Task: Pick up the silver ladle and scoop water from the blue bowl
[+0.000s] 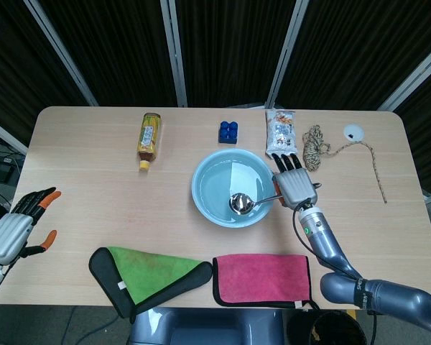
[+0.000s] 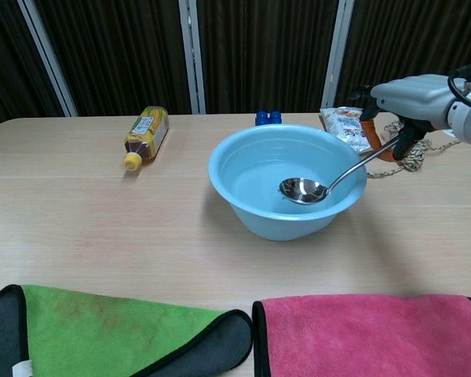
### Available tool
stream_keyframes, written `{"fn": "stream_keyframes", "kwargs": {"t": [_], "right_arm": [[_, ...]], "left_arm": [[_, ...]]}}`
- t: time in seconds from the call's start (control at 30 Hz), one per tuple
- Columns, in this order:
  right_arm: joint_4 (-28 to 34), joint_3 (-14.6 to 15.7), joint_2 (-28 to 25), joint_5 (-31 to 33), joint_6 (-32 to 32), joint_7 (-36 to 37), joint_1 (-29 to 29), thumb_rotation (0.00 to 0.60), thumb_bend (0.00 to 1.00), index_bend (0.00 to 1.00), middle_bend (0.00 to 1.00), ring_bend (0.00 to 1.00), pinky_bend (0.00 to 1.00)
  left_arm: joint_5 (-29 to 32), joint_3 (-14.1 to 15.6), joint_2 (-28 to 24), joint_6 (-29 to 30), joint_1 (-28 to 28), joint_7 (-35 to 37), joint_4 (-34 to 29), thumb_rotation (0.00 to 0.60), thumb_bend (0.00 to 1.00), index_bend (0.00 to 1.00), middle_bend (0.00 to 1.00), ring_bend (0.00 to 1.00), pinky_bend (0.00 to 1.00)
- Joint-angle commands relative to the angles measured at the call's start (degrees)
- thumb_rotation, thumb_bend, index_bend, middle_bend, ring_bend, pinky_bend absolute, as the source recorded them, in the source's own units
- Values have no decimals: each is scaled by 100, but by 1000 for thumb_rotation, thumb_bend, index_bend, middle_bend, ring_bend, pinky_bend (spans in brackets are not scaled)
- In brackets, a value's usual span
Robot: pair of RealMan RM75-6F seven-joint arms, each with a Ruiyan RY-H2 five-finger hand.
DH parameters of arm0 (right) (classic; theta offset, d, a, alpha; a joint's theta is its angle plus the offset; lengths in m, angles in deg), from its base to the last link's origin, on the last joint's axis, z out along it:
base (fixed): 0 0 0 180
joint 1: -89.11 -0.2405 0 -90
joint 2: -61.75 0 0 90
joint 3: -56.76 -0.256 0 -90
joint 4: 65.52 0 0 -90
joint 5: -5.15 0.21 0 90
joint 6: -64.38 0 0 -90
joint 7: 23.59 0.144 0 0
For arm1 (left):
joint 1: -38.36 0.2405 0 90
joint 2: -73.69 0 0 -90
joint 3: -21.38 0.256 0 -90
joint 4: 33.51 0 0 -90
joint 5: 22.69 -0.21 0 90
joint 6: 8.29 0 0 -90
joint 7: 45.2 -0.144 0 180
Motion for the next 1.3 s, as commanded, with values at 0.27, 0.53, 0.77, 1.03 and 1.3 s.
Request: {"fn": "stream_keyframes", "kwargs": {"t": [0.27,0.53,0.77,1.03,1.3], "right_arm": [[-604,203,527,-389,113,449,79,600,390,656,8,0,0],[-907,250,929,-385,43,335,93,600,390,655,8,0,0],[-1031,258,1195,-432,-48,305,134,600,390,655,8,0,0],[-870,263,1314,-606,-295,321,254,600,391,655,8,0,0],[-504,155,1173,-665,-494,163,313,600,390,655,8,0,0]], "left_arm": [[-34,20,3,-116,-70,139,58,600,468,0,0,0,0],[-103,40,-38,-134,-113,446,165,600,468,0,0,0,0],[-185,70,-72,-106,-132,712,269,600,468,0,0,0,0],[-298,109,-106,7,-115,899,324,600,467,0,0,0,0],[-359,138,-109,73,-111,1003,381,600,468,0,0,0,0]]}}
